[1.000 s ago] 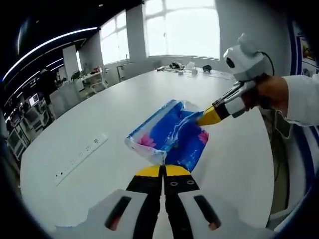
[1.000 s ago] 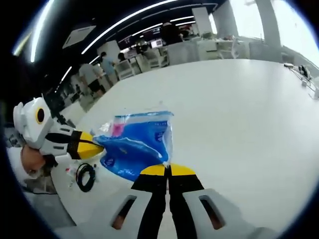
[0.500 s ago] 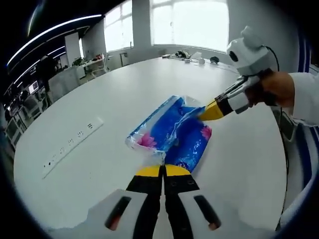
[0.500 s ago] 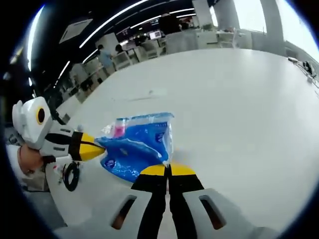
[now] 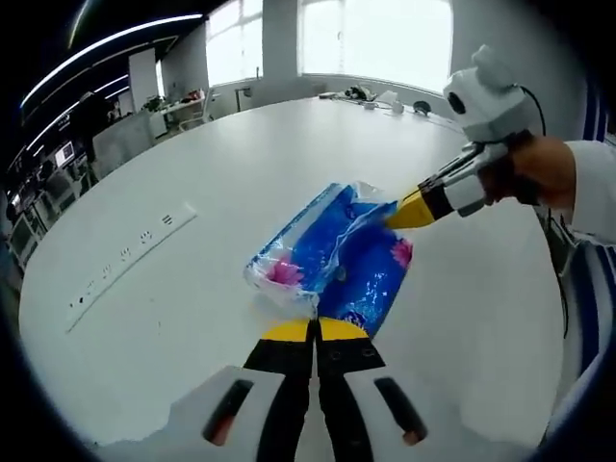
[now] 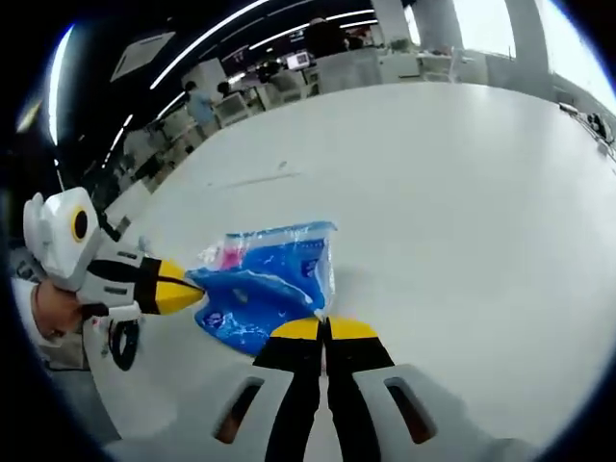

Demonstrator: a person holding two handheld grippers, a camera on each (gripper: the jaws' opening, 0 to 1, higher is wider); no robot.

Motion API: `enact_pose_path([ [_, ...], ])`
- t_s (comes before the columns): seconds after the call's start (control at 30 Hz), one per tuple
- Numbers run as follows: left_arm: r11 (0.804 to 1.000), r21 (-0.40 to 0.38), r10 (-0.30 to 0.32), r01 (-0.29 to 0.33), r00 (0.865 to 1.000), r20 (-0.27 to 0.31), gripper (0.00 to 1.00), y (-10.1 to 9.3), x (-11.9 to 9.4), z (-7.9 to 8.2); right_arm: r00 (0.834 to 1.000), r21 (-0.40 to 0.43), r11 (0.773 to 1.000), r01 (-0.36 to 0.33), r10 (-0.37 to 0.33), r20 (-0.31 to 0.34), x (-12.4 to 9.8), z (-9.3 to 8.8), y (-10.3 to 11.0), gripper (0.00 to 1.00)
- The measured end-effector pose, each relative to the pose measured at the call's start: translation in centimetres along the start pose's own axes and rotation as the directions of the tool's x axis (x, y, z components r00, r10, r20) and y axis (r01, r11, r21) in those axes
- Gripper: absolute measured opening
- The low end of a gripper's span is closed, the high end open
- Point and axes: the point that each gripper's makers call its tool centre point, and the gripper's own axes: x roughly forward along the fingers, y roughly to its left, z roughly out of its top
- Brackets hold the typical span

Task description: Arrange the tabletop items into an orderly group along one side of the table until the central work area is clear of visible clutter.

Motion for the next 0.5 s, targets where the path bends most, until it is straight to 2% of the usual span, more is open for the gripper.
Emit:
enact_pose_path([
  [0.2,1.0,-0.009,0.0,0.0,1.0,-0.005,0.0,0.15,0.46,-0.32,1.0,0.007,1.0,-0.002,0.002,0.0,0.25,0.15,-0.21,0.0],
  [0.5,1.0,-0.018,-0.005,0.005,1.0,0.015,0.0,0.03,1.06,0.35,1.0,0.012,1.0,0.005,-0.005,0.0,-0.08,0.52,-0.96,0.0],
])
